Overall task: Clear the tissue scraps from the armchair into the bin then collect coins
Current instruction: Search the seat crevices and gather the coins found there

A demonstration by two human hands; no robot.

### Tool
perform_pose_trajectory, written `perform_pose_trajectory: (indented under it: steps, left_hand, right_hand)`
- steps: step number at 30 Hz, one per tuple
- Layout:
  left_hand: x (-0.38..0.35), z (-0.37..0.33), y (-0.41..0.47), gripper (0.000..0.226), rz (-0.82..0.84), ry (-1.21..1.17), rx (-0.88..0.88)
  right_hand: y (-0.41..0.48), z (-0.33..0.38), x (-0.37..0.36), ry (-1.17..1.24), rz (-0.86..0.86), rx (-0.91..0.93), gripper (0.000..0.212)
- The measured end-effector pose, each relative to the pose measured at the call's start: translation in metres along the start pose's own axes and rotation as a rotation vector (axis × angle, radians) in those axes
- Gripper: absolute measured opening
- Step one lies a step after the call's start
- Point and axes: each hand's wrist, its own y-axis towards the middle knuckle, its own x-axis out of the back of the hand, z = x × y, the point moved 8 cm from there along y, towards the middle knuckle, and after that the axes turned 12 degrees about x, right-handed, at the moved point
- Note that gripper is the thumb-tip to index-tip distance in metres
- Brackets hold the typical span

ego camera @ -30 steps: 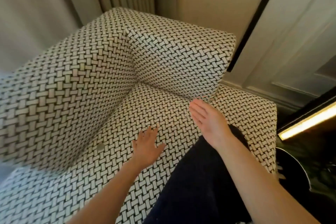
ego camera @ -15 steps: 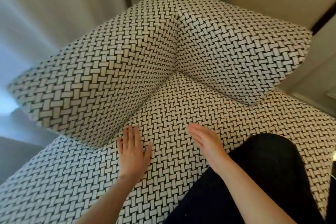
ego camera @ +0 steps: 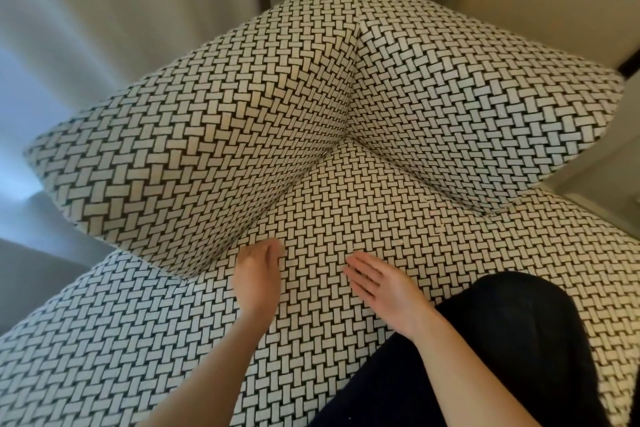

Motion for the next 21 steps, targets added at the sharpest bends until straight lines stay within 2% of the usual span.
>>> perform_pose_trajectory:
  steps: [2,4,9,13,16,19,21]
  left_hand:
    - [-0.015,-0.006,-0.015,0.015,0.116,-0.176,0.176]
    - [-0.032,-0.026,-0.037,0.012,0.238,-0.255,0.16]
    - [-0.061,-0.079,-0.077,0.011,0.42,-0.246,-0.149]
    - [-0.063,-0.104,-0.062,0.026,0.424,-0.219,-0.468]
    - [-0.068,-0.105,-0.03,0.037,0.332,-0.04,-0.615]
    - [-0.089,-0.091,0.011,0.058,0.397,0.397,-0.616]
    - [-0.1,-0.073,0.032,0.063,0.448,0.657,-0.603]
  right_hand:
    - [-0.002,0.001,-0.004,-0.006,0.019,0.001,0.041]
    - [-0.005,-0.001,-0.007,-0.014,0.032,-0.013,0.038]
    - [-0.009,0.003,-0.003,0.118,-0.016,-0.035,0.043]
    - [-0.005,0.02,0.006,0.336,-0.162,0.056,0.035]
    - [0.003,0.026,0.016,0.407,-0.263,0.082,0.023]
    - [0.013,0.028,0.031,0.349,-0.367,0.076,0.016]
    - [0.019,0.034,0.036,0.283,-0.415,0.105,0.019]
